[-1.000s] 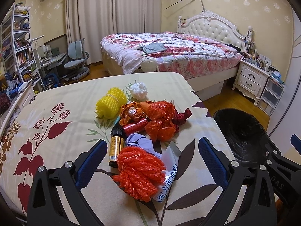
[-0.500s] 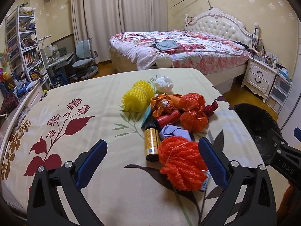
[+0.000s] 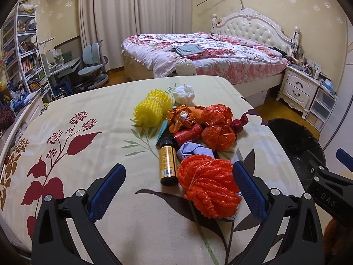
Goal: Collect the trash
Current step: 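Reach the left tool to the orange mesh net and close on it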
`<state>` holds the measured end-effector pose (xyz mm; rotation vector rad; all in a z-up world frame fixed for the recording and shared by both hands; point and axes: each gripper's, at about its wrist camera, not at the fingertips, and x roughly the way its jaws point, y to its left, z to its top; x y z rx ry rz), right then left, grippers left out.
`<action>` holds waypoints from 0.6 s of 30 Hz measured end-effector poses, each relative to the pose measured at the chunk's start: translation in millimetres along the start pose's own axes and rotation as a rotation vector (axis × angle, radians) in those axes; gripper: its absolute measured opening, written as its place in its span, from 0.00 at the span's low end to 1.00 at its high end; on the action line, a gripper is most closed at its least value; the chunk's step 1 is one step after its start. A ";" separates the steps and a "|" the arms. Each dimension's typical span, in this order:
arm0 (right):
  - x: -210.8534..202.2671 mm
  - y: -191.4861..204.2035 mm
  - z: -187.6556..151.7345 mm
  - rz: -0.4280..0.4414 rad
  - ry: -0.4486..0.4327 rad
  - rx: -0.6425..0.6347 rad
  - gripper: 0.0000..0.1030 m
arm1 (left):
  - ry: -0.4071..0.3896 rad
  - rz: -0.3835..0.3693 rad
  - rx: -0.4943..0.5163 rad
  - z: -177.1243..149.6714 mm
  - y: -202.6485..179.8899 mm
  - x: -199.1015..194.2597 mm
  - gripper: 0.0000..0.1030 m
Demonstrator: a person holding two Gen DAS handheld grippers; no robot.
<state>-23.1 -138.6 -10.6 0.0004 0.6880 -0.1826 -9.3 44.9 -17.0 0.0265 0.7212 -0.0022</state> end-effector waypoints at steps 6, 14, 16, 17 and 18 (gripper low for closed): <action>1.1 -5.1 -1.2 0.009 0.010 0.009 0.96 | 0.032 -0.002 0.018 -3.7 -9.7 13.2 0.94; 3.6 -7.7 -3.9 0.022 0.021 0.022 0.96 | 0.052 -0.056 0.040 -6.2 -18.9 12.6 0.83; 3.6 -7.6 -4.0 0.023 0.020 0.021 0.96 | 0.053 -0.066 0.050 -7.0 -21.2 13.1 0.78; 3.7 -7.4 -4.4 0.024 0.020 0.022 0.96 | 0.056 -0.074 0.055 -7.6 -22.2 13.4 0.71; 3.8 -7.4 -4.4 0.024 0.020 0.022 0.96 | 0.065 -0.086 0.058 -8.2 -23.2 14.8 0.65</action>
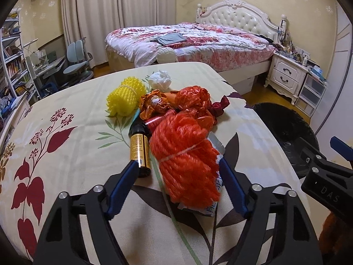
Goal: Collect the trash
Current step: 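Reach the left tool to the orange mesh net and close on it, then grasp the white printed tube with the right tool while the left tool holds the net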
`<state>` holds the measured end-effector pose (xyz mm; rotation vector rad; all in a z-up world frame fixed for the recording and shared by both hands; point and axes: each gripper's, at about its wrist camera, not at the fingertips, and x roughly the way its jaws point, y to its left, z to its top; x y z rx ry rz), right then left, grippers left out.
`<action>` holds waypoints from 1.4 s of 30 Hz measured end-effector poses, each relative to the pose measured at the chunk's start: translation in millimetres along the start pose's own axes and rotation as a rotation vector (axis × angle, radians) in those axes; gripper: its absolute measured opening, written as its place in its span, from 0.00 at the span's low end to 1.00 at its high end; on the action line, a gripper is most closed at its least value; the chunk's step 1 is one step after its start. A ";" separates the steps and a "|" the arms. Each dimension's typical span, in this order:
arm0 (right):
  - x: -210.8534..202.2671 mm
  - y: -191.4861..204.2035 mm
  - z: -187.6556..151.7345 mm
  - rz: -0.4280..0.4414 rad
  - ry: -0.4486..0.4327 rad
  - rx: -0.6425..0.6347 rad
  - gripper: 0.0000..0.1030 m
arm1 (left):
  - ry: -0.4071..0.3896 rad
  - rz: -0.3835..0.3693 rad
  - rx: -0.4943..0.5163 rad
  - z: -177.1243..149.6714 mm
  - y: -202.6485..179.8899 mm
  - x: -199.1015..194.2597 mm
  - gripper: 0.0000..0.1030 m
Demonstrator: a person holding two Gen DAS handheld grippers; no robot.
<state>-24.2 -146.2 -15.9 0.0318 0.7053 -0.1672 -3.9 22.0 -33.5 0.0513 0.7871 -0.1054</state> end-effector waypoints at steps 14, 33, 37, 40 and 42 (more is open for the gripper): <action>0.5 1.7 -1.8 0.002 0.001 -0.001 0.96 | 0.001 -0.046 0.015 -3.0 -1.4 -1.8 0.32; -4.2 35.5 -6.5 0.057 0.008 -0.057 0.96 | -0.041 0.018 -0.012 -11.8 41.1 -28.9 0.29; -6.6 57.7 -9.1 0.095 0.018 -0.094 0.94 | -0.030 0.045 -0.030 -19.4 59.0 -30.1 0.29; -6.1 76.2 -8.6 0.131 0.030 -0.127 0.90 | -0.019 0.064 -0.050 -25.6 71.9 -28.7 0.29; -5.8 88.0 -8.5 0.158 0.039 -0.144 0.89 | -0.012 0.076 -0.065 -29.0 80.7 -27.1 0.29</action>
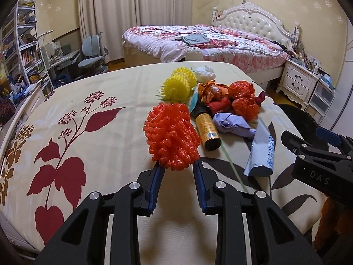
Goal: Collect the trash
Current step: 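Grasp the white printed tube with the right tool while the left tool holds the net, then carry the tube and the orange net over the black bin with both tools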
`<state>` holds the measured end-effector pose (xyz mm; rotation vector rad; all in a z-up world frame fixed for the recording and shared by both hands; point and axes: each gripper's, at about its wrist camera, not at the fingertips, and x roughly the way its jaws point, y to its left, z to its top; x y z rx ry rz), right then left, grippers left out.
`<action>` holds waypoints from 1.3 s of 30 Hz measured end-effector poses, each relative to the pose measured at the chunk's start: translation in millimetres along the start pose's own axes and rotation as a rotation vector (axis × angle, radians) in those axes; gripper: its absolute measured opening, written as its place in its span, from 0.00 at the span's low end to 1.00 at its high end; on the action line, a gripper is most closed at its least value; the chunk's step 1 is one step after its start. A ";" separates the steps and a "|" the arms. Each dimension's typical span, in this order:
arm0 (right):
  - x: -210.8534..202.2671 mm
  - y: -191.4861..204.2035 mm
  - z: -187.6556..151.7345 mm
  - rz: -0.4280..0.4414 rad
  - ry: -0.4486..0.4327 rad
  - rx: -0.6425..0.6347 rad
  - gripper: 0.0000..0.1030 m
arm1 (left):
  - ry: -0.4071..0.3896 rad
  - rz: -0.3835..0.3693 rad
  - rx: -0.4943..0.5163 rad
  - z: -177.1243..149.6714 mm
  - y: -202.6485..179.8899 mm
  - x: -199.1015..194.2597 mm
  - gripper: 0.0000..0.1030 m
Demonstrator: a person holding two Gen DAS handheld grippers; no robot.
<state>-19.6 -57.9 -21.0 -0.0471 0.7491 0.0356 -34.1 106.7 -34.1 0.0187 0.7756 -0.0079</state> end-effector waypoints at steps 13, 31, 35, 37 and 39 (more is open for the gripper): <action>22.5 31.2 -5.4 0.125 0.126 -0.028 0.60 | -0.008 0.020 -0.041 -4.1 21.9 1.8 0.29; 8.8 18.6 -12.3 0.172 0.114 -0.008 0.33 | -0.038 -0.013 -0.040 4.1 9.7 -8.5 0.28; 3.7 10.9 -10.2 0.164 0.097 -0.001 0.33 | -0.048 -0.028 -0.034 7.2 2.9 -12.5 0.28; 0.7 6.0 -8.4 0.156 0.085 0.003 0.33 | -0.056 -0.040 -0.031 9.5 -1.6 -14.7 0.28; -1.9 -1.0 -5.7 0.144 0.072 0.008 0.33 | -0.065 -0.052 -0.023 12.3 -7.3 -16.4 0.28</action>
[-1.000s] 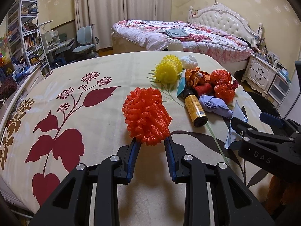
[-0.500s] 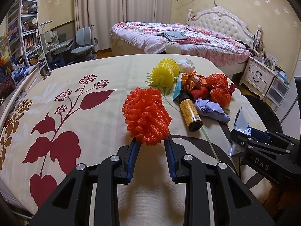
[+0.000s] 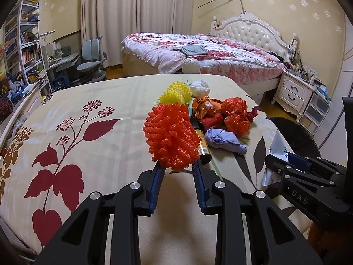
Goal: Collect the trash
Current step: 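Carry the tube and the orange net over the black bin with both tools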
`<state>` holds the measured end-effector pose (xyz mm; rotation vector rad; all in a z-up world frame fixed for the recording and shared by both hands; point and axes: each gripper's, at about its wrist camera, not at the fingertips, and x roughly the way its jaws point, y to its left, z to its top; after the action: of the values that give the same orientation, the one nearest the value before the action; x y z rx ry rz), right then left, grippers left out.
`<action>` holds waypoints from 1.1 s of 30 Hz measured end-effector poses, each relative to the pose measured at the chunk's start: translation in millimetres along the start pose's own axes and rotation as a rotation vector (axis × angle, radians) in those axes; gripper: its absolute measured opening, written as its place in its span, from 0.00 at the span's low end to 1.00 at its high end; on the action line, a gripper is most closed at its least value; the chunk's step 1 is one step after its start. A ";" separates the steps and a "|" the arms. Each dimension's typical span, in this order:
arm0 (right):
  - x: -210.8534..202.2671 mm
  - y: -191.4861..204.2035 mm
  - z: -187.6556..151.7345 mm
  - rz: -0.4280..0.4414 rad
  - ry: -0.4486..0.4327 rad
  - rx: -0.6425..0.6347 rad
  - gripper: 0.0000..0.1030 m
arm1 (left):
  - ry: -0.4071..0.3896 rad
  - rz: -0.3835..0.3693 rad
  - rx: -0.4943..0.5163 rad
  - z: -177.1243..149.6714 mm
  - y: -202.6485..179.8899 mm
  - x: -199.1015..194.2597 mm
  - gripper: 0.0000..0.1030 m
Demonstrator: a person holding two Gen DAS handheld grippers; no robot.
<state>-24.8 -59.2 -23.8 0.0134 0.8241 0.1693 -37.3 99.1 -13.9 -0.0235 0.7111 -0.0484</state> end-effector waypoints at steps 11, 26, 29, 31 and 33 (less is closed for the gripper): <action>-15.5 -64.5 21.2 -0.106 -0.076 0.061 0.33 | -0.053 -0.114 0.078 24.6 -62.3 3.6 0.28; 12.5 -177.1 34.5 -0.245 -0.070 0.164 0.33 | -0.066 -0.266 0.241 52.2 -177.0 54.8 0.28; 23.9 -194.1 32.5 -0.244 -0.048 0.191 0.33 | -0.052 -0.268 0.262 52.8 -192.1 69.6 0.28; 28.9 -200.9 30.4 -0.245 -0.039 0.203 0.33 | -0.035 -0.266 0.274 53.0 -201.6 82.1 0.28; 33.4 -207.8 28.9 -0.244 -0.033 0.215 0.33 | -0.017 -0.264 0.281 52.9 -209.3 92.4 0.28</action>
<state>48.7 -257.5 -44.7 0.1166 0.8007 -0.1493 59.5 -114.5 -26.1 0.1508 0.6755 -0.4002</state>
